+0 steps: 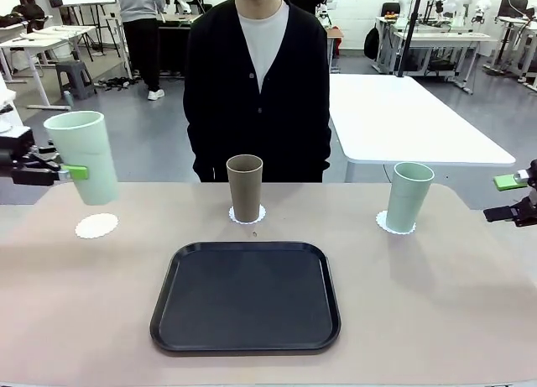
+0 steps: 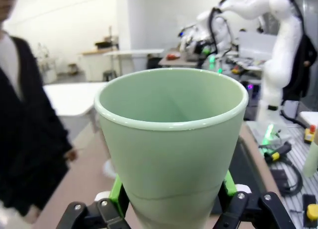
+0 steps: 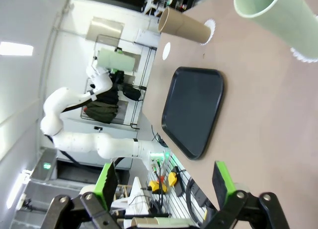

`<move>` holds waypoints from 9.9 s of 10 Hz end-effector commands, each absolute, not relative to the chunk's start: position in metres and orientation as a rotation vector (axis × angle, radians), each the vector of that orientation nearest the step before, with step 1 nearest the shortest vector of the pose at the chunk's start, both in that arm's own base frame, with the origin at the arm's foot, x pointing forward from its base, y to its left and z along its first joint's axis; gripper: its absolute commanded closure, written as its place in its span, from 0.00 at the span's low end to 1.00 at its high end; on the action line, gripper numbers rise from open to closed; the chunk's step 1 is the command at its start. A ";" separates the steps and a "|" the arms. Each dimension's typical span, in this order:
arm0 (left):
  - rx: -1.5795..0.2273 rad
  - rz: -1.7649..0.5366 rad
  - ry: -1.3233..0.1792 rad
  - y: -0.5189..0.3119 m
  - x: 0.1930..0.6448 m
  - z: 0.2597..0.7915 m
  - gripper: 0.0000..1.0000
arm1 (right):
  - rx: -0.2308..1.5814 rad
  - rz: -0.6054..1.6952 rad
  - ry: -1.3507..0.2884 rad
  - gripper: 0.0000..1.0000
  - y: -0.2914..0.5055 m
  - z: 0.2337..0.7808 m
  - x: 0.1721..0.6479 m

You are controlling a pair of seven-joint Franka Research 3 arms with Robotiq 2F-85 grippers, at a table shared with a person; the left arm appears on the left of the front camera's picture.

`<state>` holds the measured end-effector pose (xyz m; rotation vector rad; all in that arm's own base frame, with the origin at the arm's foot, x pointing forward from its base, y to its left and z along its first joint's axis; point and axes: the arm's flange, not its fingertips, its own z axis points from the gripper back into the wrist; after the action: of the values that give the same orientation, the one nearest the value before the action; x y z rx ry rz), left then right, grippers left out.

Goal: Place coasters on the table and set cups on them.
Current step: Take one Reusable plastic cup from the Flat Tray and place it on a coaster set by the human.

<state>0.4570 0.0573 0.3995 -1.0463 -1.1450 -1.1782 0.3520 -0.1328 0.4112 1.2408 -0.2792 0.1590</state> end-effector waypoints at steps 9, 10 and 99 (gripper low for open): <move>-0.899 -1.094 -1.219 0.142 0.496 0.396 0.15 | 1.261 0.167 -0.298 0.00 -0.132 0.411 0.353; -0.899 -1.094 -1.219 0.142 0.496 0.396 0.15 | 1.261 0.167 -0.298 0.00 -0.132 0.411 0.353; -1.310 -0.229 -0.339 0.210 0.369 0.466 0.00 | 1.261 0.167 -0.298 0.00 -0.132 0.411 0.353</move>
<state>0.3525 0.1900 0.4715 -1.2263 -0.2947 -0.2610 0.3516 -0.1330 0.4111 1.2409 -0.2779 0.1581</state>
